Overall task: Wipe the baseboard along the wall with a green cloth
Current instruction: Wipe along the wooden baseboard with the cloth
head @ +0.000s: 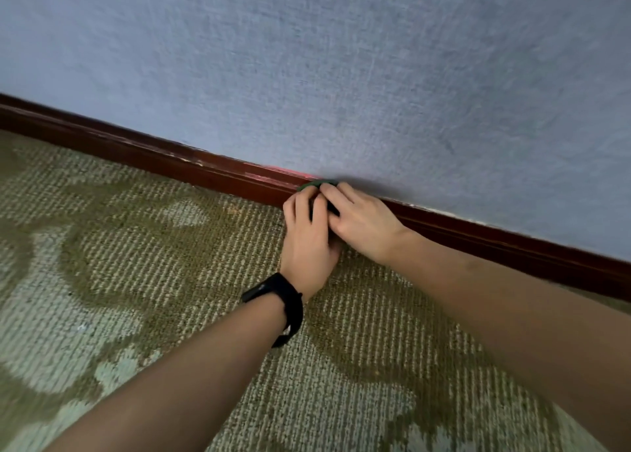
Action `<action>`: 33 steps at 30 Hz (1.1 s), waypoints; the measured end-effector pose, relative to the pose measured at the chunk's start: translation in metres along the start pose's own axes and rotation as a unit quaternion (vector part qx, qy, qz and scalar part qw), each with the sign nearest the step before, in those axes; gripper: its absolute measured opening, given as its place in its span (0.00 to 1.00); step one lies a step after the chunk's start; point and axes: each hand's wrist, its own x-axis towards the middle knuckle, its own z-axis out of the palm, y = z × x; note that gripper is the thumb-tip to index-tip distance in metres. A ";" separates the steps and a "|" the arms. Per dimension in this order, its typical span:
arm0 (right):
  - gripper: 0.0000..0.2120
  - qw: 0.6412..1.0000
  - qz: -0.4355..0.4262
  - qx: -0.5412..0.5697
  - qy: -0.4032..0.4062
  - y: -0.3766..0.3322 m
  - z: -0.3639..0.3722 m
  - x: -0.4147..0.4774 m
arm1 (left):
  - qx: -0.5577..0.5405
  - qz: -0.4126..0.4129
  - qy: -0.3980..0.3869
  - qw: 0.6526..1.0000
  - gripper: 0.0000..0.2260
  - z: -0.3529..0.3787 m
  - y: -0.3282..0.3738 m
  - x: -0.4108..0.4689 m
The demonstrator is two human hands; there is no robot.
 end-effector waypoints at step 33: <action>0.19 0.994 -0.034 0.009 -0.103 -0.027 -0.007 0.066 | -0.027 -0.176 0.115 0.977 0.17 -0.023 -0.029 0.013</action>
